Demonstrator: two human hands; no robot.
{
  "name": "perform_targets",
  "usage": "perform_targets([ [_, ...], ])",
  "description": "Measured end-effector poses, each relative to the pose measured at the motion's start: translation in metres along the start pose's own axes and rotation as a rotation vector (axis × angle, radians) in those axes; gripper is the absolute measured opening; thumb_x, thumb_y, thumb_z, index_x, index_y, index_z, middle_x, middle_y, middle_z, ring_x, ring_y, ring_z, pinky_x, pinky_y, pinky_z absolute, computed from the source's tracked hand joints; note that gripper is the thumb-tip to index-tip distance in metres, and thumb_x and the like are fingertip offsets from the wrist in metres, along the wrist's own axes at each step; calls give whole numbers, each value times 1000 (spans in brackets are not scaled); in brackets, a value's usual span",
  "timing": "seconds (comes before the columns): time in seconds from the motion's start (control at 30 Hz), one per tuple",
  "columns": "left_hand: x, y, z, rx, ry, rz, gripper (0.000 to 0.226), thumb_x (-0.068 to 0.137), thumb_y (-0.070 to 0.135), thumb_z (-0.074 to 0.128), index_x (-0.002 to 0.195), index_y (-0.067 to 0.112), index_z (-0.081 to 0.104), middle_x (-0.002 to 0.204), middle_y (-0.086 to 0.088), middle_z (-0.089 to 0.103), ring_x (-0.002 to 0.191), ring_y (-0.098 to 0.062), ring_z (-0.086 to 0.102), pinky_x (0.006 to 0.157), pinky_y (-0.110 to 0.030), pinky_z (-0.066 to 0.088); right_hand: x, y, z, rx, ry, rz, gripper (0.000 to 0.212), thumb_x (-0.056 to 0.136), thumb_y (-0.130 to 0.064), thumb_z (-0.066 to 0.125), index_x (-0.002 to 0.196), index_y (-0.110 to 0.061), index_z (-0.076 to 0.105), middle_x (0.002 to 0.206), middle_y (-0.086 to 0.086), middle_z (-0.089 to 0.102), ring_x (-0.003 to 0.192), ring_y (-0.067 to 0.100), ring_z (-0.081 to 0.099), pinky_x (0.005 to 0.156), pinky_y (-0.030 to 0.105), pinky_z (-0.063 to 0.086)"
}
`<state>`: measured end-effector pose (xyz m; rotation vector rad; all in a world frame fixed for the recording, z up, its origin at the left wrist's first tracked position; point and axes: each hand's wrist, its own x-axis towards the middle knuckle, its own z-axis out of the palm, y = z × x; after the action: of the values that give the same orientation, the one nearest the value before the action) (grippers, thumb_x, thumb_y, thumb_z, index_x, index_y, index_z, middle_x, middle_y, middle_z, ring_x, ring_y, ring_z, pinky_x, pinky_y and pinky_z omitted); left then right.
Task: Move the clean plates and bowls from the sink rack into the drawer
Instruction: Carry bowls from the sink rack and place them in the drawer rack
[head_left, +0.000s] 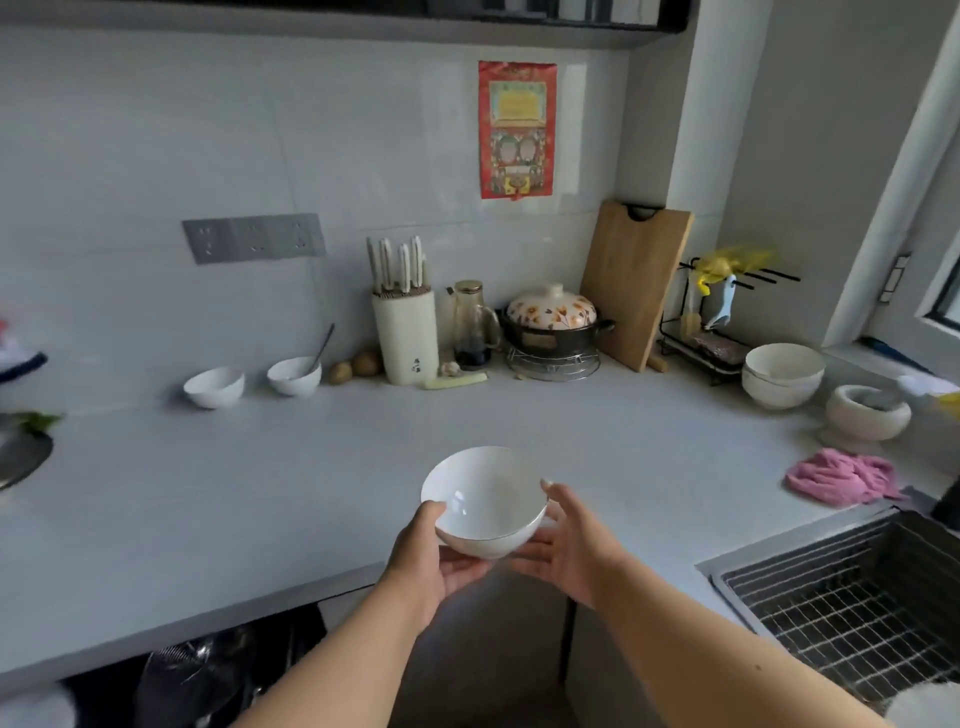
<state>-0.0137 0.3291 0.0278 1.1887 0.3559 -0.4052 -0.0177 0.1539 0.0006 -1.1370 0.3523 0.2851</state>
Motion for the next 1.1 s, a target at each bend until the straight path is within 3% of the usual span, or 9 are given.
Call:
perform_targets([
  [0.1, -16, 9, -48, -14, 77, 7, 28, 98, 30, 43, 118, 11, 45, 113, -26, 58, 96, -45, 64, 75, -46, 55, 2, 19, 49, 29, -62, 57, 63, 80, -48, 58, 126, -4, 52, 116, 30, 60, 96, 37, 61, 78, 39, 54],
  [0.23, -33, 16, -111, -29, 180, 7, 39, 97, 35, 45, 125, 7, 45, 113, -29, 61, 94, -46, 66, 83, -50, 55, 3, 48, 109, -1, -89, 101, 70, 72, -43, 60, 127, -2, 48, 105, 28, 60, 84, 36, 62, 67, 37, 56],
  [0.33, -50, 20, -154, 18, 246, 36, 45, 97, 39, 46, 126, 5, 48, 105, -28, 65, 85, -41, 69, 77, -45, 57, 3, 71, 148, -15, -101, 120, 60, 84, -40, 53, 128, 0, 47, 103, 29, 59, 84, 36, 59, 65, 37, 56],
  [0.47, -79, 30, -209, 26, 353, 86, 35, 98, 37, 48, 118, 8, 48, 91, -26, 66, 79, -38, 68, 76, -44, 56, 0, 100, 206, -70, -153, 144, 53, 88, -39, 48, 122, 0, 52, 100, 28, 60, 83, 37, 60, 69, 39, 56],
  [0.67, -112, 36, -286, 93, 493, 181, 21, 102, 26, 42, 116, 12, 49, 90, -10, 61, 78, -32, 68, 69, -39, 59, -10, 138, 282, -169, -183, 141, 40, 89, -37, 49, 106, -2, 58, 95, 25, 61, 78, 35, 61, 65, 36, 54],
  [0.77, -125, 37, -324, 139, 563, 201, 26, 102, 24, 41, 121, 8, 51, 96, -11, 62, 78, -29, 68, 61, -33, 59, -14, 160, 318, -222, -198, 148, 38, 88, -38, 49, 97, -3, 61, 88, 22, 62, 74, 33, 61, 65, 35, 52],
  [0.83, -135, 36, -345, 150, 594, 204, 31, 103, 29, 41, 123, 8, 51, 102, -15, 63, 82, -31, 69, 63, -34, 59, -14, 176, 337, -232, -203, 165, 42, 88, -40, 49, 98, -2, 62, 89, 22, 62, 75, 34, 61, 67, 36, 52],
  [0.97, -157, 37, -387, 181, 665, 189, 31, 104, 34, 37, 115, 11, 54, 89, -12, 67, 75, -26, 70, 66, -36, 59, -12, 202, 369, -238, -197, 202, 51, 86, -46, 50, 111, -3, 58, 96, 23, 63, 84, 36, 62, 70, 39, 53],
  [1.1, -179, 36, -435, 355, 806, 204, 40, 102, 40, 36, 112, 11, 60, 116, -14, 65, 99, -29, 64, 90, -39, 50, -16, 227, 405, -258, -193, 249, 57, 85, -48, 52, 122, -6, 54, 104, 23, 63, 87, 35, 62, 65, 37, 53],
])
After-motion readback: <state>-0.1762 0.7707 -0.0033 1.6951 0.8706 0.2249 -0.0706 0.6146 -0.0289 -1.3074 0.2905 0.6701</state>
